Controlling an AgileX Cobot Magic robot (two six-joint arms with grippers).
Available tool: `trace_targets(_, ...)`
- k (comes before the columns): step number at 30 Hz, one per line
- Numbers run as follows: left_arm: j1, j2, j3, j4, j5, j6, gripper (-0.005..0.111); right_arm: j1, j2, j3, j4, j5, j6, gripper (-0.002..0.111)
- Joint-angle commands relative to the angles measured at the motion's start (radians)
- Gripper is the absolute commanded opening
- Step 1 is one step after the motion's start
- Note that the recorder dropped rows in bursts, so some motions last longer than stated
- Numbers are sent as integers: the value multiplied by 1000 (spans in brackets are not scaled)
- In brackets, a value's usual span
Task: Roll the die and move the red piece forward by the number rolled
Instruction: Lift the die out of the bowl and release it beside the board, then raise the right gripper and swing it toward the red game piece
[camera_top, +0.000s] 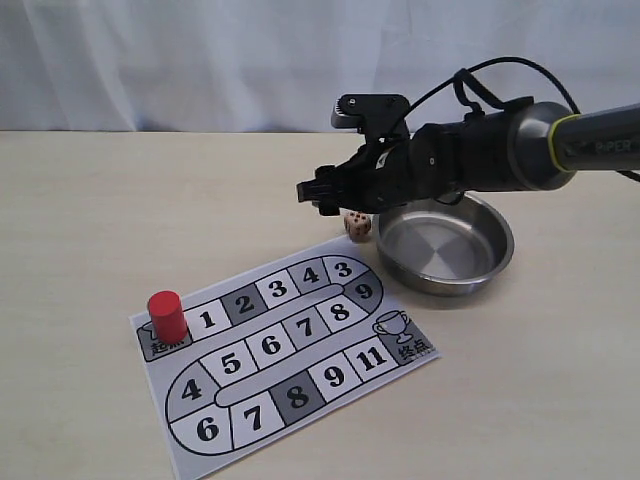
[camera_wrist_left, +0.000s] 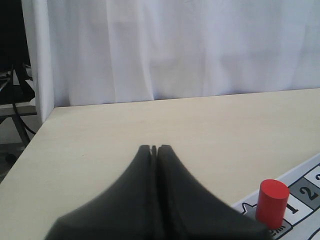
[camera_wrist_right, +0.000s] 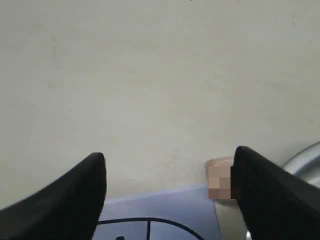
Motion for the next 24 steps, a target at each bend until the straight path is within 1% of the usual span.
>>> trace_targets(1,-3,-2,4,-2,-7,-4,0,0,-1,-1,12,8,0,68)
trace_targets(7,-3,-2,4,-4,-7,-4,0,-3,-3,-5,12,80,-79,68)
trace_targets(11,-3,-2,4,-4,-7,-4,0,-5,-3,-48,12,147,-82,68)
trace_targets(18,-3,-2,4,-4,-7,-4,0,-5,-3,-117,9,210,-87,68)
trace_targets(24,-3,-2,4,-4,-7,-4,0,-16,-3,-206,-23,362,-107,68)
